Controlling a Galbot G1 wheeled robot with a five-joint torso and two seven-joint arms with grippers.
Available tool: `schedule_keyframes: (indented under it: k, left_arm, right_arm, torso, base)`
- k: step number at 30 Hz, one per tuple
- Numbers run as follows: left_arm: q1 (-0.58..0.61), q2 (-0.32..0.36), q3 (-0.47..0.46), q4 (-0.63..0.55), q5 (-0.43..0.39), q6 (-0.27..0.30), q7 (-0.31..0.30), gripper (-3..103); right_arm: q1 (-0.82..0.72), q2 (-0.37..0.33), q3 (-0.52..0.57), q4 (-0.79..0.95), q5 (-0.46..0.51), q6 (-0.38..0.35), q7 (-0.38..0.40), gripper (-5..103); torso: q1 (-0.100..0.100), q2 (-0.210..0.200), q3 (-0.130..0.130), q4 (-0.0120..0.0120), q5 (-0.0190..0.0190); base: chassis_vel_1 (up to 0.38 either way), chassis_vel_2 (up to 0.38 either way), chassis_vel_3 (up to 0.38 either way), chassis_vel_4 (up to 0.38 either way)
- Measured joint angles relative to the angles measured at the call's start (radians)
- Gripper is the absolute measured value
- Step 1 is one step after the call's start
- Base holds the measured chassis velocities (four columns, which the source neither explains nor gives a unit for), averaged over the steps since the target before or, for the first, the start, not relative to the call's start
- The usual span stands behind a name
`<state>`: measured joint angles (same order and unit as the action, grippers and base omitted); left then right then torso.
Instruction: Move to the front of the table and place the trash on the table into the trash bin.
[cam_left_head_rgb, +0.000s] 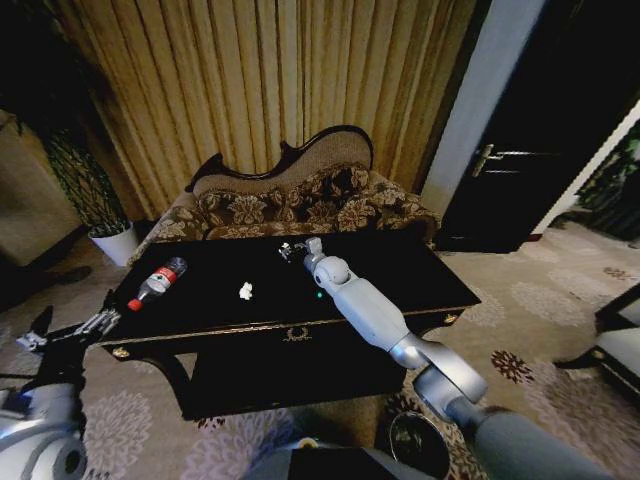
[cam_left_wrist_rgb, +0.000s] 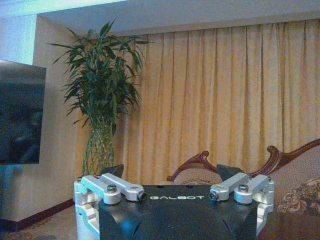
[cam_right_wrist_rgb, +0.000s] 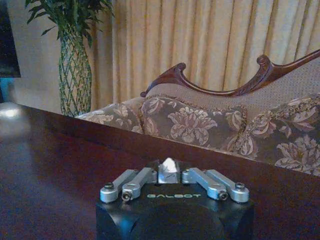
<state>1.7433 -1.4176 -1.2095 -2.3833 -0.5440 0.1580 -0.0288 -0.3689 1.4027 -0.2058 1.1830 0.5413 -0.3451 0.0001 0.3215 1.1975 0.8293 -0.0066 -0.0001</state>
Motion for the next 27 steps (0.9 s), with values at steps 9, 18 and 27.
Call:
schedule_keyframes:
  k: [9, 18, 27]
  left_arm:
    - [-0.002, 0.006, 0.001, 0.001, 0.001, 0.001, -0.001, 100]
    - [-0.003, 0.009, 0.008, 0.0, 0.002, 0.002, -0.001, 100]
    - [-0.006, 0.012, 0.021, -0.001, 0.005, 0.002, -0.001, 100]
  right_arm:
    - [-0.011, -0.002, 0.006, 0.009, -0.002, 0.006, 0.0, 1]
    - [-0.029, -0.018, 0.028, 0.045, 0.004, 0.006, 0.0, 0]
    - [-0.056, -0.037, 0.104, 0.193, 0.031, -0.004, 0.0, 0]
  torso:
    - [0.0, 0.0, 0.0, 0.0001, 0.0]
    - [0.0, 0.0, 0.0, 0.0, 0.0]
    - [0.0, 0.0, 0.0, 0.0001, 0.0]
  base:
    - [0.0, 0.0, 0.0, 0.0]
    - [0.0, 0.0, 0.0, 0.0]
    - [0.0, 0.0, 0.0, 0.0]
